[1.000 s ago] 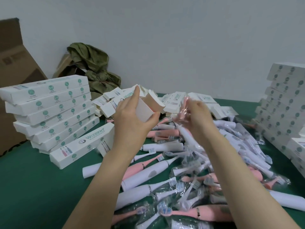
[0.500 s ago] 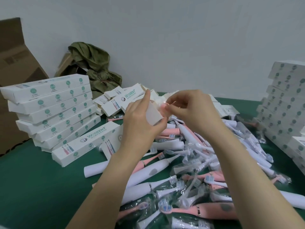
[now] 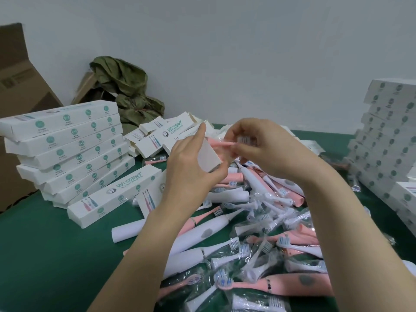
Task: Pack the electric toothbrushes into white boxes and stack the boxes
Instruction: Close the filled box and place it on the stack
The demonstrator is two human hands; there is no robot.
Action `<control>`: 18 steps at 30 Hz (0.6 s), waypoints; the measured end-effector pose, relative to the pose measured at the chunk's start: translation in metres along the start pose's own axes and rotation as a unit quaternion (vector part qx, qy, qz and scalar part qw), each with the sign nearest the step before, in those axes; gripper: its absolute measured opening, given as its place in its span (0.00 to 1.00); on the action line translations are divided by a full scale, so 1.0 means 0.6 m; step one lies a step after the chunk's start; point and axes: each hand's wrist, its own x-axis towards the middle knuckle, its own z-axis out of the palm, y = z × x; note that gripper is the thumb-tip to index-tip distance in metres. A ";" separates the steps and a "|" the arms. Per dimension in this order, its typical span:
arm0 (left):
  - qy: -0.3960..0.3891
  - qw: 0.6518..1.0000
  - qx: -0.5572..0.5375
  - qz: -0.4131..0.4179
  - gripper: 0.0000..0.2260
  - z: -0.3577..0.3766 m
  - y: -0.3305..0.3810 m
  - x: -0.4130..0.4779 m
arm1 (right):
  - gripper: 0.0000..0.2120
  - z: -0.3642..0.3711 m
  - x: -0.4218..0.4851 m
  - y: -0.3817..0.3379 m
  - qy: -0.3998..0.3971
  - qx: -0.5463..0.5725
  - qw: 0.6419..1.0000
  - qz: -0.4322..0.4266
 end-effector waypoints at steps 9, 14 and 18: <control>-0.050 0.996 0.048 0.052 0.33 0.006 0.003 -0.005 | 0.15 0.034 0.010 -0.011 0.150 0.037 0.986 0.060; -0.034 0.997 0.050 0.040 0.32 0.008 0.008 -0.005 | 0.04 0.053 0.018 -0.006 0.212 0.189 0.955 0.088; 0.010 1.000 0.026 -0.009 0.33 -0.003 0.003 -0.002 | 0.08 0.069 0.020 -0.011 0.199 0.173 0.965 0.014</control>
